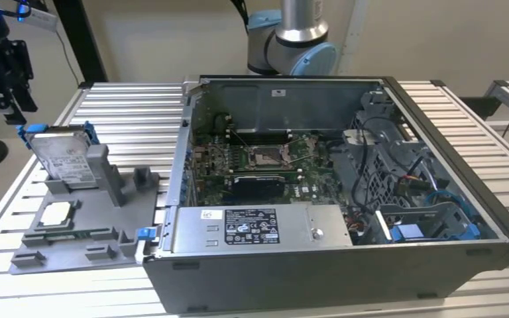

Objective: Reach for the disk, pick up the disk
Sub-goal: 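Pick up the disk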

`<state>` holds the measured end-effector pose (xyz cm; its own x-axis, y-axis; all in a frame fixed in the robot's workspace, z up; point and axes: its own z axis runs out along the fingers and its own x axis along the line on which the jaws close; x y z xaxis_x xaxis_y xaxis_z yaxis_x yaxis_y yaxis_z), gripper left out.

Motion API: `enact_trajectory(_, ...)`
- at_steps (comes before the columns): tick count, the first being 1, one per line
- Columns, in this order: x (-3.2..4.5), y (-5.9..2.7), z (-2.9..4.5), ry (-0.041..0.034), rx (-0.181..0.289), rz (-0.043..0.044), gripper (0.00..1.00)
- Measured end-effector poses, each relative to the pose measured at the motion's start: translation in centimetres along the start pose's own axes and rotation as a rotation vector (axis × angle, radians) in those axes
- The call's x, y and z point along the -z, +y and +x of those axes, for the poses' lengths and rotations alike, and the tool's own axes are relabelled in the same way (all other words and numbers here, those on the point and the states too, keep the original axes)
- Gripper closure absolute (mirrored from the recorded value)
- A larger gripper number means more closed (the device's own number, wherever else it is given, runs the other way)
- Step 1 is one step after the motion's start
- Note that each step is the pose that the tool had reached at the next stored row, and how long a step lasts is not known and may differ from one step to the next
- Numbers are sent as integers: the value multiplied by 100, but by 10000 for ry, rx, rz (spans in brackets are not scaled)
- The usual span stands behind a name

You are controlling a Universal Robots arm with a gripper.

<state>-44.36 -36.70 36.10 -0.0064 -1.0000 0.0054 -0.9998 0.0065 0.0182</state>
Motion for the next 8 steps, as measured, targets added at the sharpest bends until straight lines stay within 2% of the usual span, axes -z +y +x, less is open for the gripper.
enact_trajectory(8,0,0,0,-4,0,0,0)
